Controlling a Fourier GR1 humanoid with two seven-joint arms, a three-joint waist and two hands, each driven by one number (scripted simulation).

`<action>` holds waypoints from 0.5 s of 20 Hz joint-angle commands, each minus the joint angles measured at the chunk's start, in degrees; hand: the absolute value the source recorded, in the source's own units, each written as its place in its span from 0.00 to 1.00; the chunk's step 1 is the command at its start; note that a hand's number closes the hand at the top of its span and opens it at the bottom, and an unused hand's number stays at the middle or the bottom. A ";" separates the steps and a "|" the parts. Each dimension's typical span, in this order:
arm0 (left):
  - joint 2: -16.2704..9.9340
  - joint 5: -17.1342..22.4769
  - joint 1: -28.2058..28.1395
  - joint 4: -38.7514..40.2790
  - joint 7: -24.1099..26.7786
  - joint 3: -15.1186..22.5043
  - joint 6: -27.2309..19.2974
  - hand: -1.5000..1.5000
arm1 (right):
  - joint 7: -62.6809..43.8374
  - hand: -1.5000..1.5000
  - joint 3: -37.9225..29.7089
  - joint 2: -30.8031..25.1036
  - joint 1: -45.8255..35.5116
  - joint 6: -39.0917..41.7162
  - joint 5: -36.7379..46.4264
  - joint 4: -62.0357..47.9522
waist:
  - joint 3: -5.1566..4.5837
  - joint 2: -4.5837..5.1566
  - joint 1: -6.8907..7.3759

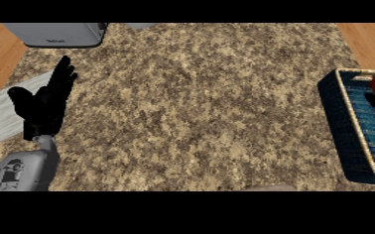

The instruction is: Pick the tomato from the cutting board and place it in the basket

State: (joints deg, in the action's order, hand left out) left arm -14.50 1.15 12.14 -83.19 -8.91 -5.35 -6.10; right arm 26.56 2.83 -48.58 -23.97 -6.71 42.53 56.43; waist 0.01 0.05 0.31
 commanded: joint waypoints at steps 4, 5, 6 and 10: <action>0.99 -1.37 0.10 -2.08 -2.35 -0.10 -0.78 0.50 | 1.88 1.00 -1.98 -0.10 -1.42 4.30 3.93 -3.26 | -0.01 -0.03 -0.14; 1.88 -0.97 -4.61 -2.93 2.65 -0.07 0.45 0.50 | 2.83 1.00 -3.30 -0.29 -0.71 4.77 3.15 -2.85 | -0.02 -0.06 -0.09; 0.53 -0.70 -1.12 2.60 3.27 -1.75 1.39 0.50 | 1.21 1.00 -2.35 2.59 -0.51 3.87 4.28 -2.55 | -0.02 -0.01 -0.21; -0.40 0.86 -1.99 4.09 6.70 -3.49 4.00 0.50 | 2.17 1.00 -3.41 2.16 -0.33 5.10 5.62 -4.55 | -0.04 -0.02 -0.31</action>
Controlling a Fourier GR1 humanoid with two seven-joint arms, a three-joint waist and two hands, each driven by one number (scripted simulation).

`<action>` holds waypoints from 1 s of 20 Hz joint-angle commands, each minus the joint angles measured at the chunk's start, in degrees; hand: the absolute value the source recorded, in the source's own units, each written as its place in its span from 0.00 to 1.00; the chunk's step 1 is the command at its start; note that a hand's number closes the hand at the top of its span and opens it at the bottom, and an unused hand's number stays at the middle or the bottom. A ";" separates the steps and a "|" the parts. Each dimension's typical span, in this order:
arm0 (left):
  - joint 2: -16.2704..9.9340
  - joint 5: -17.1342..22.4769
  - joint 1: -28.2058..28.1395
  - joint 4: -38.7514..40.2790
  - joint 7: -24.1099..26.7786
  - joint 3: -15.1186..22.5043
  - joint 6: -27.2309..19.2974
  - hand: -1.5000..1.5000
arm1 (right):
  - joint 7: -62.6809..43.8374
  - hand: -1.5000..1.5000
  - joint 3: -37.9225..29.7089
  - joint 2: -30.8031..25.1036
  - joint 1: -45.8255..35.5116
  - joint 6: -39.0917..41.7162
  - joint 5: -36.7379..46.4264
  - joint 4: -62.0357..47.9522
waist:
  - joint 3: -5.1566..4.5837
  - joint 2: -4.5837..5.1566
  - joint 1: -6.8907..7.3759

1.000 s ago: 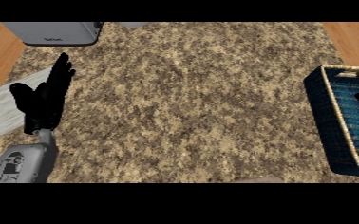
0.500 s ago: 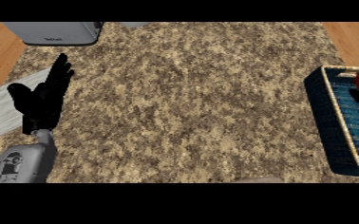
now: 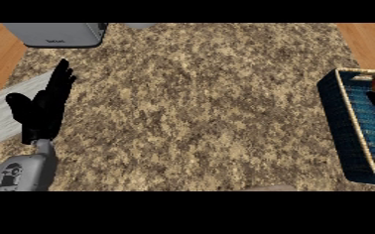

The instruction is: Pick the tomato from the cutting board and place it in the basket

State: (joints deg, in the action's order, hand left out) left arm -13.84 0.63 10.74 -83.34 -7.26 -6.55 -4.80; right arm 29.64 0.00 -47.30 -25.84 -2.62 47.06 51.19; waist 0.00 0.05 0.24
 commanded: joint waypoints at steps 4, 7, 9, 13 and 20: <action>-0.66 0.76 0.36 0.33 -0.20 -1.77 1.31 0.50 | -1.79 1.00 -1.96 0.03 -1.72 4.35 2.41 -5.55 | 0.00 0.00 0.02; -0.08 0.18 1.62 -1.05 -2.69 -0.94 0.75 0.50 | -5.67 1.00 -0.18 3.49 -3.10 0.36 7.12 -9.18 | 0.02 0.05 0.29; -0.06 -0.29 3.41 -0.40 -4.34 -0.90 0.49 0.50 | -6.33 1.00 -1.86 3.28 0.36 1.24 5.72 -6.06 | 0.00 -0.05 -0.21; 1.29 -2.31 -1.86 -3.85 -2.84 0.85 -0.61 0.50 | -1.74 0.00 -7.31 3.04 -1.37 4.35 -1.41 -5.83 | 0.02 -0.14 -0.03; 0.56 -0.75 -0.36 -1.27 -1.71 -1.13 0.34 0.50 | -3.52 0.00 -15.98 5.68 -3.98 12.59 -14.31 -2.47 | -0.02 -0.33 -0.59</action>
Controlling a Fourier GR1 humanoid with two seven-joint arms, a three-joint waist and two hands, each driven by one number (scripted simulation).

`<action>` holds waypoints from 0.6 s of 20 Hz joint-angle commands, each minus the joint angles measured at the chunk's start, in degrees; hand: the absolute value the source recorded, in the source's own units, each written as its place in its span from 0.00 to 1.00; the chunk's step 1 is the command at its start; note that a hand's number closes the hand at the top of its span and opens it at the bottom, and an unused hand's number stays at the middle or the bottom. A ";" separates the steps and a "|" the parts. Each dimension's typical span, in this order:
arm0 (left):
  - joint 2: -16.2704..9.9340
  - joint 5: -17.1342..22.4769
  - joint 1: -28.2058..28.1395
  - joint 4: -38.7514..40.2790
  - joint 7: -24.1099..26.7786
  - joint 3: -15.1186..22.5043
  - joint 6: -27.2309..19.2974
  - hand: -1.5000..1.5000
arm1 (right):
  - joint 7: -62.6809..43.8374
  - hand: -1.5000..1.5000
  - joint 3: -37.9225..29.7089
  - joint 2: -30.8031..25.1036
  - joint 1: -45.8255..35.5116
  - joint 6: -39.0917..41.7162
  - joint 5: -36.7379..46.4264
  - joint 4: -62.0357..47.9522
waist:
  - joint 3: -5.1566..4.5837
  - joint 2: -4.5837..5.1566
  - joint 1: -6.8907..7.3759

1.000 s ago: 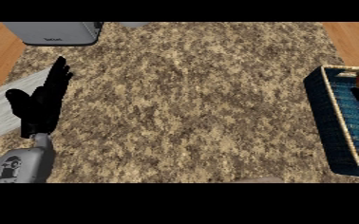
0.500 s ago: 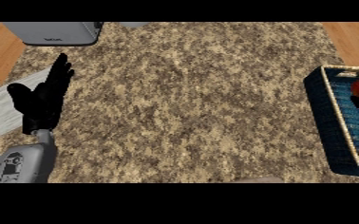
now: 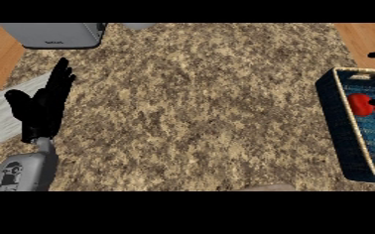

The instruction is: Pick the tomato from the cutting board and place it in the basket

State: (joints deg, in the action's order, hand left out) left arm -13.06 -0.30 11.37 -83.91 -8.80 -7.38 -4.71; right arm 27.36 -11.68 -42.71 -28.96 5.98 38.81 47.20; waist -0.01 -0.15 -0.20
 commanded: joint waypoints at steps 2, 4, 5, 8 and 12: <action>0.17 0.71 -2.20 -1.14 0.78 -0.51 0.49 0.50 | -2.29 0.00 -8.50 -2.29 -1.99 9.01 -10.51 1.06 | -0.04 -0.22 -0.39; -0.99 1.42 -0.45 -1.51 -2.57 -1.59 0.47 0.50 | -3.97 0.00 -12.14 -1.32 0.82 10.15 -14.63 1.67 | -0.03 -0.45 -1.31; -0.81 0.18 1.05 -0.14 -1.32 -0.67 0.35 0.50 | -6.47 0.00 -12.83 -3.26 -2.80 12.13 -14.77 -1.24 | -0.01 0.04 -0.30; -0.63 -0.29 0.63 -0.50 -2.00 -0.45 0.02 0.50 | -9.41 0.00 -16.34 -5.68 -0.15 17.17 -18.95 -0.30 | -0.03 -0.10 -0.69; 0.01 -0.16 -1.58 -2.20 -0.73 0.24 0.69 0.50 | -7.00 0.00 -22.51 -12.68 -0.99 21.57 -22.89 -10.82 | 0.06 0.24 0.31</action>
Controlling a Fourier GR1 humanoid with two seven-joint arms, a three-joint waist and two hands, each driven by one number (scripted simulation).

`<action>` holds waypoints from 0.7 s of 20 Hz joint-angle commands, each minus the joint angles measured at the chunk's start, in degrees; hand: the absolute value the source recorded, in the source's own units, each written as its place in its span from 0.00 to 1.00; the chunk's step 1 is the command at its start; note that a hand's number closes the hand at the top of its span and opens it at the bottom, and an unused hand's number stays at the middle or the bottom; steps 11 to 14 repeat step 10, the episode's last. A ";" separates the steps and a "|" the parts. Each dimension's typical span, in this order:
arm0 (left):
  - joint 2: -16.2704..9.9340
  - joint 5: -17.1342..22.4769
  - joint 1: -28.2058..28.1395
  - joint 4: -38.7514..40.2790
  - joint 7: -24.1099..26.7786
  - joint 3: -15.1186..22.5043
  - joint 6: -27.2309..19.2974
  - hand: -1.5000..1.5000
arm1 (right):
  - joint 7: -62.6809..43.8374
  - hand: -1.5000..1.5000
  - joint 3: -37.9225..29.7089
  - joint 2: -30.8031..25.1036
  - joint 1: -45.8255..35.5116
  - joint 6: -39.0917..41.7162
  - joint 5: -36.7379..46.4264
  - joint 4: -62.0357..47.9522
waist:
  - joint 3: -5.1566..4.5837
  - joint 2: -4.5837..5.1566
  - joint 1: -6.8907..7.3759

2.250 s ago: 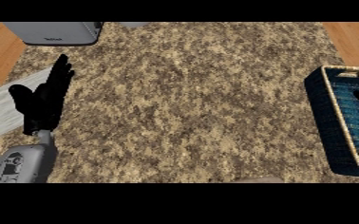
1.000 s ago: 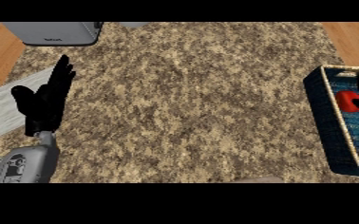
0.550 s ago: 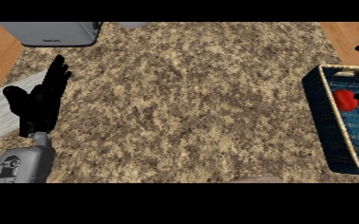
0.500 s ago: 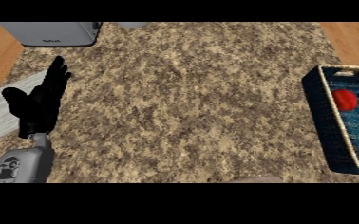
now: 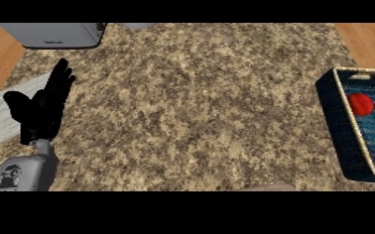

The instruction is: Pick the tomato from the cutting board and place it in the basket

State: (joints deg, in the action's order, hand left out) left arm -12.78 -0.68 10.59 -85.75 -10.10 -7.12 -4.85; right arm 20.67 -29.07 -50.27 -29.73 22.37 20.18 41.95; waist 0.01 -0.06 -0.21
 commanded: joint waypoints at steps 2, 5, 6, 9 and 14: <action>-0.20 0.30 1.63 1.02 -0.18 -0.26 0.54 0.50 | 4.70 0.00 -6.68 -7.06 3.90 7.95 -5.37 -9.12 | 0.09 0.19 -0.19; 0.88 -0.02 -0.82 0.29 1.65 0.31 0.43 0.50 | 10.82 0.00 -6.91 -11.15 5.11 9.55 -4.02 -16.57 | 0.16 0.43 0.81; 1.91 -1.89 1.22 0.49 0.61 1.61 -1.48 0.50 | 13.18 0.00 -6.63 -13.44 4.05 11.69 -3.76 -18.21 | 0.21 0.55 0.94; 1.10 -0.66 -0.28 -0.89 0.49 0.77 -0.18 0.50 | 19.24 0.00 -8.29 -14.25 6.92 13.16 -4.82 -22.27 | 0.26 0.50 0.94; 1.73 -0.95 1.43 0.24 -0.01 1.03 -0.80 0.50 | 19.56 0.00 -7.28 -14.66 6.24 13.14 -3.94 -23.40 | 0.25 0.58 1.07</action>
